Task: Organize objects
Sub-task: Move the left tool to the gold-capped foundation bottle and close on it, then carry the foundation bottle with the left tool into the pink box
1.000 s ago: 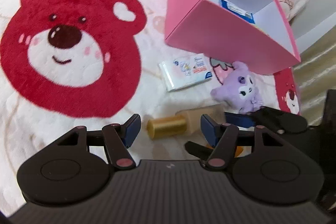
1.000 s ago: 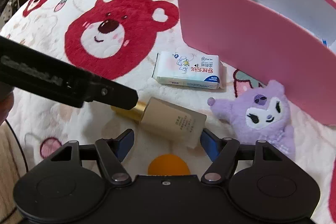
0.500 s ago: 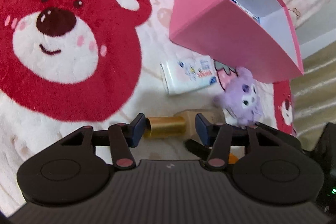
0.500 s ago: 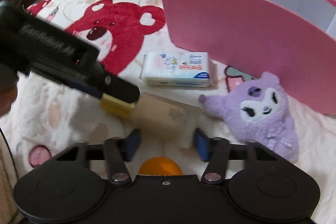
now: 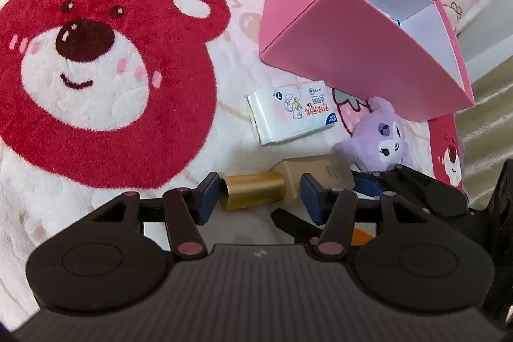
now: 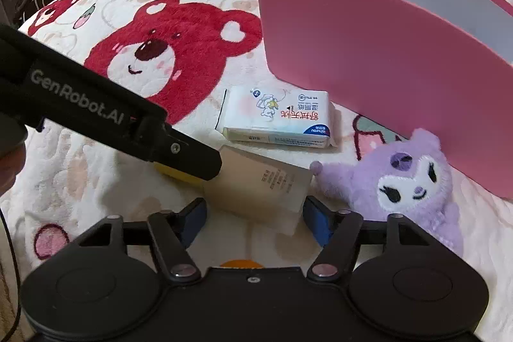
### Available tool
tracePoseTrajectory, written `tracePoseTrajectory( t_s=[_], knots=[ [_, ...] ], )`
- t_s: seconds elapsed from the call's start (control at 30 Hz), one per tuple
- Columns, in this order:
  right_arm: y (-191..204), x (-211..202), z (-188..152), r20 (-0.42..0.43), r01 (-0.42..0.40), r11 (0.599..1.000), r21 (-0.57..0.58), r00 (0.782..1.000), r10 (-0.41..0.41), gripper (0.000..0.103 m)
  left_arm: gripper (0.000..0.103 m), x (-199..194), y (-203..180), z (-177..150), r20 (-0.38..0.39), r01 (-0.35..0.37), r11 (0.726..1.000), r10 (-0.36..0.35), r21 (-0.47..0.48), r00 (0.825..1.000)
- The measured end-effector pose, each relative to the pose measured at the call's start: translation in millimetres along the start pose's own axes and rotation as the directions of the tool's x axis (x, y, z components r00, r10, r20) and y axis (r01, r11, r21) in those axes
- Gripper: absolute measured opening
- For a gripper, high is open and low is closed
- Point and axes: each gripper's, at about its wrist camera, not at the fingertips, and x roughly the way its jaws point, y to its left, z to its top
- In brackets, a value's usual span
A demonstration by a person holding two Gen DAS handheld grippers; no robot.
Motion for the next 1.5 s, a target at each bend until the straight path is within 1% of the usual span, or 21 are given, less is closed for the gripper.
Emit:
tracePoseTrajectory(
  t_s=[0.17, 0.33, 0.53, 0.73, 0.83, 0.97, 1.17, 1.4, 1.5],
  knots=[
    [-1.8, 1.8, 0.6, 0.023, 0.001, 1.000, 0.012, 1.000, -0.001, 0.074, 0.056, 1.6, -1.2, -0.9, 0.013, 0.005, 1.000, -0.005, 0.006, 1.000],
    [-2.6, -5.1, -2.6, 0.046, 0.000, 1.000, 0.018, 0.999, -0.001, 0.073, 0.056, -2.7, -1.3, -3.8, 0.017, 0.030, 1.000, -0.030, 0.005, 0.999],
    [-5.9, -14.9, -6.9, 0.072, -0.018, 0.999, 0.041, 0.997, 0.015, 0.071, 0.056, -9.4, -9.1, -9.8, 0.032, 0.030, 0.998, -0.032, 0.058, 0.999],
    [-6.7, -29.1, -13.5, 0.130, -0.030, 0.999, 0.042, 0.991, 0.024, 0.071, 0.056, -24.9, -23.7, -17.4, 0.067, 0.024, 0.988, -0.034, 0.152, 0.997],
    [-3.9, -39.0, -15.6, 0.158, -0.024, 0.999, 0.043, 0.987, 0.017, 0.071, 0.056, -34.8, -31.2, -22.2, 0.090, 0.014, 0.985, -0.030, 0.174, 0.995],
    [-3.5, -56.6, -17.1, 0.199, -0.006, 0.998, 0.060, 0.980, -0.006, 0.071, 0.056, -50.2, -50.4, -29.2, 0.145, -0.009, 0.972, -0.026, 0.235, 0.989],
    [-6.3, -90.7, -19.3, 0.252, 0.006, 0.997, 0.071, 0.967, -0.023, 0.071, 0.056, -78.3, -71.4, -38.9, 0.211, 0.005, 0.953, -0.072, 0.304, 0.975],
    [-4.4, -124.1, -18.1, 0.292, 0.064, 0.997, 0.042, 0.954, -0.074, 0.071, 0.056, -98.3, -90.9, -42.3, 0.233, 0.038, 0.938, -0.124, 0.344, 0.964],
    [-7.4, -134.8, -13.8, 0.303, 0.078, 0.996, 0.036, 0.949, -0.085, 0.071, 0.056, -103.1, -100.5, -38.6, 0.241, 0.034, 0.939, -0.123, 0.343, 0.963]
  ],
)
